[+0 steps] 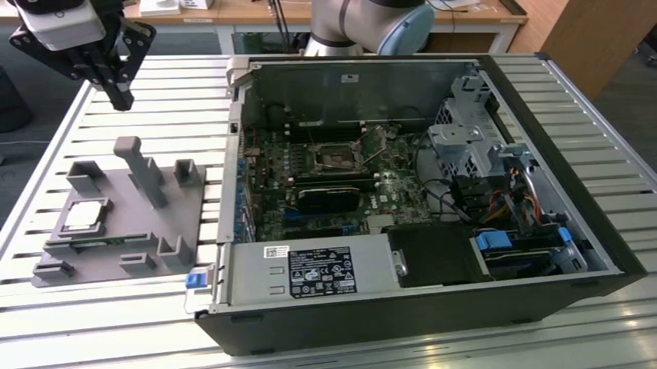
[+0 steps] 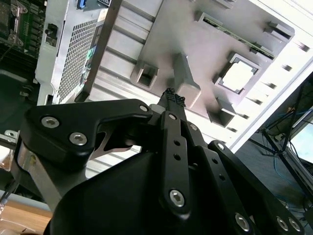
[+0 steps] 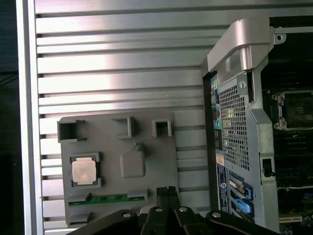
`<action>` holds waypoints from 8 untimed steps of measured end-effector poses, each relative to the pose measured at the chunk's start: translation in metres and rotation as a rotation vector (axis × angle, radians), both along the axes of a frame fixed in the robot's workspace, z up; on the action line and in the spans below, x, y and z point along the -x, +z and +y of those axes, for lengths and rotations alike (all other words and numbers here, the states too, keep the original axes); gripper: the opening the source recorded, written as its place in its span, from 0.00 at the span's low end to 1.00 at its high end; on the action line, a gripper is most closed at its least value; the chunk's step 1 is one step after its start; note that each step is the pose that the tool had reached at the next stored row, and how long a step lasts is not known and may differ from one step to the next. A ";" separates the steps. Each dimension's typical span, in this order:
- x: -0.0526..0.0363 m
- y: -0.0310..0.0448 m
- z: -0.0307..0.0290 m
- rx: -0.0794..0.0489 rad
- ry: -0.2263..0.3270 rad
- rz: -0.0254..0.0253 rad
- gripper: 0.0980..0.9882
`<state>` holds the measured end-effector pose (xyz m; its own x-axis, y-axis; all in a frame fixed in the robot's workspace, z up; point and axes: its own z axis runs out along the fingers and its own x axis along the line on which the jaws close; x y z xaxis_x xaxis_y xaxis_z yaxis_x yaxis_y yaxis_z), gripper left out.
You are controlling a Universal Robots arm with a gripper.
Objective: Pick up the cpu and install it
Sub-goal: 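Reach for the cpu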
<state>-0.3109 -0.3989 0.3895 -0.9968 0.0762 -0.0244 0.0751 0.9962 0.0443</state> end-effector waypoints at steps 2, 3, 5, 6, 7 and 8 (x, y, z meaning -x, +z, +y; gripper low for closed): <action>0.0017 -0.0001 0.0000 0.000 0.000 0.0000 0.01; 0.0025 -0.0001 0.0000 0.000 0.000 0.0000 0.01; 0.0040 -0.0002 0.0000 0.000 0.000 0.0000 0.01; 0.0048 -0.0003 0.0000 0.000 0.000 -0.0001 0.01; 0.0057 -0.0003 0.0000 0.000 0.000 0.0000 0.01; 0.0066 -0.0003 0.0000 0.000 0.000 0.0000 0.01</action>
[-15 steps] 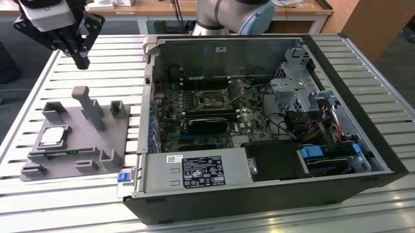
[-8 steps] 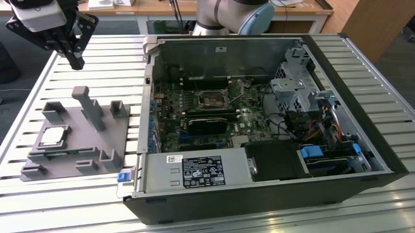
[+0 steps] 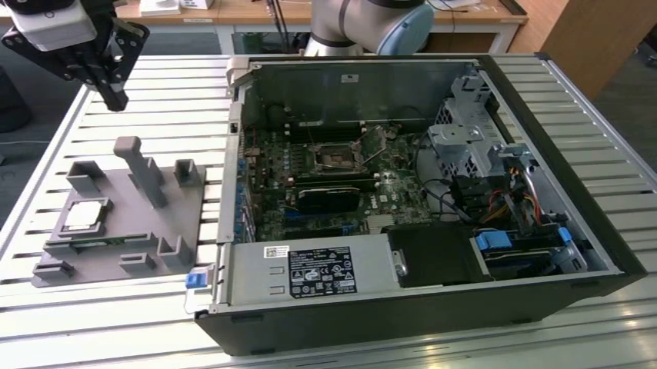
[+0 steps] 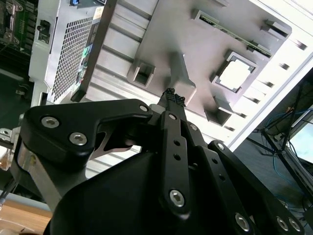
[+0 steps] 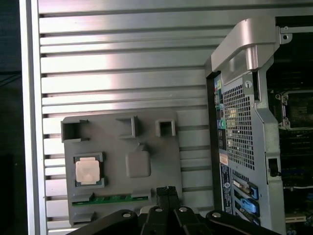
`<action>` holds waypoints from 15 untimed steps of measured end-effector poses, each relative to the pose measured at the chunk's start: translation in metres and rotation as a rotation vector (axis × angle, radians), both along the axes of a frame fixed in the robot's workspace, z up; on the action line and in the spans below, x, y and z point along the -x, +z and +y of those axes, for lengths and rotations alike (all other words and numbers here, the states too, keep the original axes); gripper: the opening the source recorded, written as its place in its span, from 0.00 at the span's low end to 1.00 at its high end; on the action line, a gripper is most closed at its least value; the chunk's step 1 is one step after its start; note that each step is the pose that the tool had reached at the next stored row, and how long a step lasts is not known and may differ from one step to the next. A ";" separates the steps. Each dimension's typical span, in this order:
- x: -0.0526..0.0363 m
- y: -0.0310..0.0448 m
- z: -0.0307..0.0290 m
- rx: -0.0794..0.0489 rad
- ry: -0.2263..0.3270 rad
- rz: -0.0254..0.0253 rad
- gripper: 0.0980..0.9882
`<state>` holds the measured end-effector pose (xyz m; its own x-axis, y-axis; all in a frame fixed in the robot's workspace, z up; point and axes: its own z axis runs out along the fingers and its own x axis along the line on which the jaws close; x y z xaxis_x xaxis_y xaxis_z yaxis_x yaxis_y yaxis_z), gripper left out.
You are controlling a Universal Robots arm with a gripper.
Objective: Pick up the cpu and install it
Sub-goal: 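Reach for the cpu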
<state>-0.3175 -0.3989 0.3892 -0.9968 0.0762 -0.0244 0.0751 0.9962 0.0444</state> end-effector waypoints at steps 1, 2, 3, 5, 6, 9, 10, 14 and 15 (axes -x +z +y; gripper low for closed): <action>0.0009 0.0000 0.0000 0.000 0.000 0.0000 0.01; 0.0018 0.0000 0.0000 0.000 0.000 0.0000 0.01; 0.0028 -0.0001 0.0000 0.000 0.000 0.0000 0.01; 0.0047 -0.0002 0.0000 0.000 0.000 0.0000 0.01; 0.0055 -0.0002 0.0000 0.000 0.000 0.0000 0.01; 0.0083 -0.0003 0.0000 0.000 0.000 0.0000 0.01; 0.0093 -0.0004 0.0000 0.000 0.000 0.0000 0.01; 0.0142 -0.0006 0.0000 0.000 0.000 0.0000 0.01; 0.0158 -0.0006 0.0000 0.000 0.000 -0.0001 0.01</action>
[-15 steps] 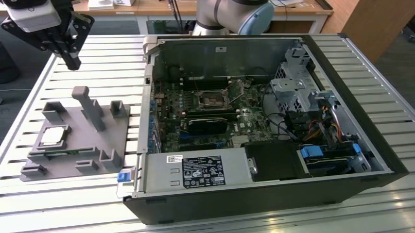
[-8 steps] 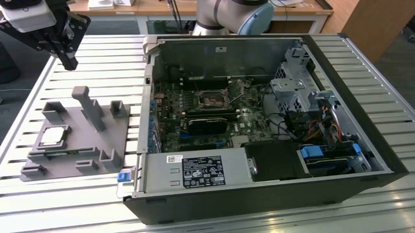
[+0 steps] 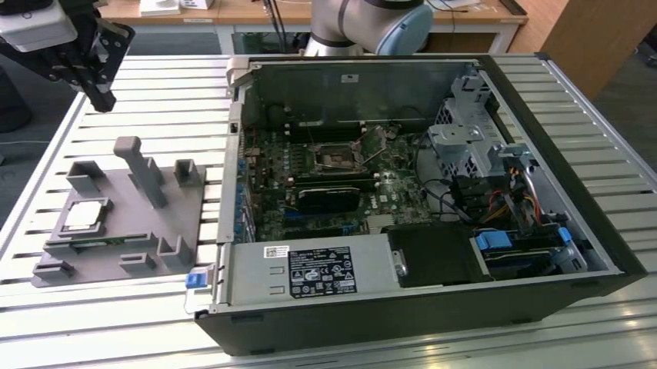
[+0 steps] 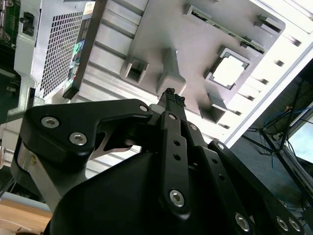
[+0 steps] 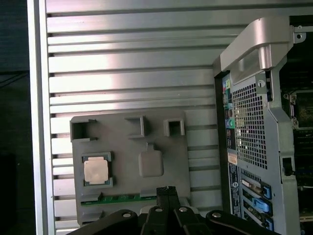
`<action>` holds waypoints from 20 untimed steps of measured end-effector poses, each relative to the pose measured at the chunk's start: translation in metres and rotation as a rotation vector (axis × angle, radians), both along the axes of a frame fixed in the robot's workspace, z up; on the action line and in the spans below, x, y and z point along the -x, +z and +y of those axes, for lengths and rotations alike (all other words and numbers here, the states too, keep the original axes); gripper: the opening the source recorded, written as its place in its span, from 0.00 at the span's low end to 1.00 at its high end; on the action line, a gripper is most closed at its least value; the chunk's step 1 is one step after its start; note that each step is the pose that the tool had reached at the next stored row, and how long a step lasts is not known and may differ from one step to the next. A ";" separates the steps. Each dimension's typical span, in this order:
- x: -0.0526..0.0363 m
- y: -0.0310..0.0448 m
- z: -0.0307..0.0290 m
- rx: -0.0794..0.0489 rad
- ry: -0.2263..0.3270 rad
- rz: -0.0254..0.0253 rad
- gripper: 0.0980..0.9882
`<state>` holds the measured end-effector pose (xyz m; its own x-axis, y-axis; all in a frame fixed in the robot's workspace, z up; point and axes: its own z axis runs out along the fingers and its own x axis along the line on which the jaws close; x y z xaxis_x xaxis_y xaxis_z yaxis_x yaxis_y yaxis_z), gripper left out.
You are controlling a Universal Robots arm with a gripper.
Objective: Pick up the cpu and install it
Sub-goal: 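Reach for the cpu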
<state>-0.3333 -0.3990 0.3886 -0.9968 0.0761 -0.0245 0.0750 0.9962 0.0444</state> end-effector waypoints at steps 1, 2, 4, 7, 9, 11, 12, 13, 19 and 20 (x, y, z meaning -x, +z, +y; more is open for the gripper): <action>0.0017 0.0000 0.0000 0.000 0.000 0.0001 0.01; 0.0033 -0.0001 0.0000 0.000 0.000 0.0001 0.01; 0.0066 -0.0001 0.0001 0.000 0.000 0.0001 0.01; 0.0131 -0.0003 0.0000 0.000 0.000 0.0000 0.01; 0.0164 -0.0003 0.0000 0.000 0.000 0.0001 0.01; 0.0195 -0.0004 0.0000 0.000 0.000 0.0001 0.01; 0.0211 -0.0004 0.0000 0.000 0.000 0.0001 0.01; 0.0226 -0.0004 0.0000 0.000 0.000 0.0001 0.01; 0.0297 -0.0006 0.0000 0.000 0.000 0.0001 0.01; 0.0307 -0.0006 0.0000 0.000 0.000 0.0000 0.01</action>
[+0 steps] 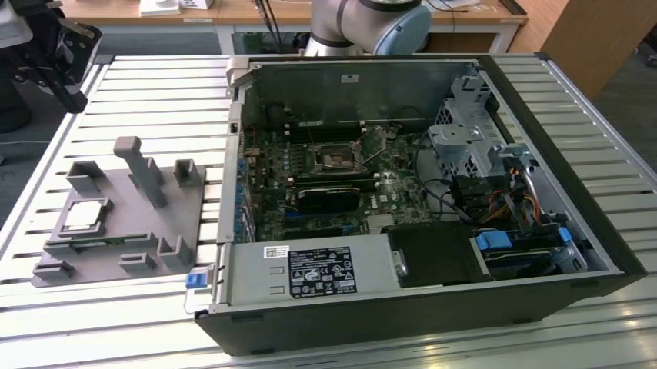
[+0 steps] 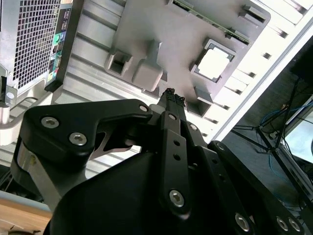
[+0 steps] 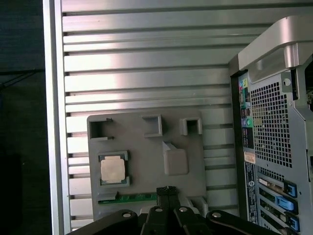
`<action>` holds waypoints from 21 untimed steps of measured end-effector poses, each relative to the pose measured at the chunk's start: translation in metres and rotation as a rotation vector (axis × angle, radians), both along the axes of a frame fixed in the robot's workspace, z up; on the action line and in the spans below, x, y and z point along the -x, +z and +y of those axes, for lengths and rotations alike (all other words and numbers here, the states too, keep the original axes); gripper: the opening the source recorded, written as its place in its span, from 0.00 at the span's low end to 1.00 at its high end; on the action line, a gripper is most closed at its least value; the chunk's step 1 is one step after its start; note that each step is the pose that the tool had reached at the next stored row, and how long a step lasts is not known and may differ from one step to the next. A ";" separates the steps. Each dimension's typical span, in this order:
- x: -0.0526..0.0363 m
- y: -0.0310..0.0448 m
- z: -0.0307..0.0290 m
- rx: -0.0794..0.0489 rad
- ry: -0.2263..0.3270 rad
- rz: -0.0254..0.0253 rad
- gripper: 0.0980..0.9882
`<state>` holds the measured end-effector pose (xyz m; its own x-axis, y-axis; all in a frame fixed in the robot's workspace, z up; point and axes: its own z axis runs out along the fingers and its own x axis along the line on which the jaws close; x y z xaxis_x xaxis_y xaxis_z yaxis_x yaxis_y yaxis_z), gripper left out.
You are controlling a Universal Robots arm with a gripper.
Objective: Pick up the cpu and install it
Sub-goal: 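Reach for the cpu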
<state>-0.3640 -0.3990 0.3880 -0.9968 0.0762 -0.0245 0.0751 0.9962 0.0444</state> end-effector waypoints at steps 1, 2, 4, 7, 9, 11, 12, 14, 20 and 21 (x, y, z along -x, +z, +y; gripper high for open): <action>0.0010 0.0000 0.0000 0.000 0.000 0.0000 0.01; 0.0021 0.0000 0.0000 0.000 0.000 0.0000 0.01; 0.0042 -0.0001 0.0000 0.000 0.000 0.0000 0.01; 0.0074 -0.0002 0.0000 0.000 0.000 0.0000 0.01; 0.0095 -0.0002 0.0000 0.000 0.000 0.0001 0.01; 0.0116 -0.0004 0.0000 0.000 0.000 0.0000 0.01; 0.0126 -0.0004 0.0000 0.000 0.000 0.0000 0.01; 0.0149 -0.0004 0.0000 0.000 0.000 0.0001 0.01; 0.0218 -0.0007 0.0000 0.000 0.000 0.0000 0.01; 0.0229 -0.0007 0.0000 0.000 0.000 0.0000 0.01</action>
<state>-0.3870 -0.3990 0.3873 -0.9968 0.0762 -0.0245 0.0751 0.9962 0.0444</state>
